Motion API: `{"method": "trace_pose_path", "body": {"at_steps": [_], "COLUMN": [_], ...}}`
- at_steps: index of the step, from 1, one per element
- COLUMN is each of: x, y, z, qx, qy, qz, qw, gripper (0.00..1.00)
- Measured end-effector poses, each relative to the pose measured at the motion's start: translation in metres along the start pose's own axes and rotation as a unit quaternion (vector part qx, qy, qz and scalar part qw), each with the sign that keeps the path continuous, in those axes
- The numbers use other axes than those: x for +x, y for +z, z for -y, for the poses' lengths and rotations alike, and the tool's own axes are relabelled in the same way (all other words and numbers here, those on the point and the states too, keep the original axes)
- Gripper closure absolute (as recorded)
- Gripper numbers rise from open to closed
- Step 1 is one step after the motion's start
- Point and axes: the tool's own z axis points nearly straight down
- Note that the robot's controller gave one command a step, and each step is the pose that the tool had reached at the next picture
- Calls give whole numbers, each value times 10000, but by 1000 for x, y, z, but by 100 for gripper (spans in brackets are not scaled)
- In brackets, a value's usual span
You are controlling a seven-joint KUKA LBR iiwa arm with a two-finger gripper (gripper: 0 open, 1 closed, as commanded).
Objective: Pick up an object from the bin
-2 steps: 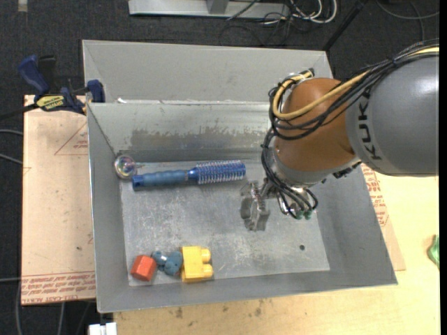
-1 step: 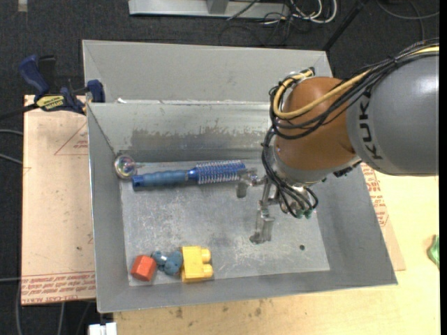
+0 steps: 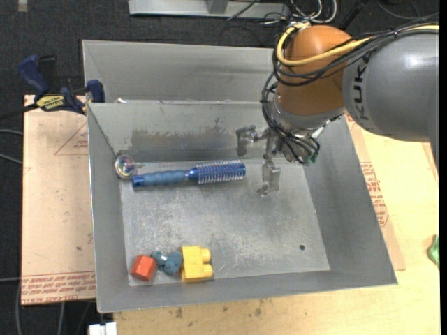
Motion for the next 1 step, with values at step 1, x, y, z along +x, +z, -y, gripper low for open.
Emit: {"method": "trace_pose_path", "body": {"at_steps": [1], "x": [-13], "y": [67], "z": [-19], "qx": [-21], "qy": [330], "qz": [-43], "qw": [9994], "gripper": [0]}}
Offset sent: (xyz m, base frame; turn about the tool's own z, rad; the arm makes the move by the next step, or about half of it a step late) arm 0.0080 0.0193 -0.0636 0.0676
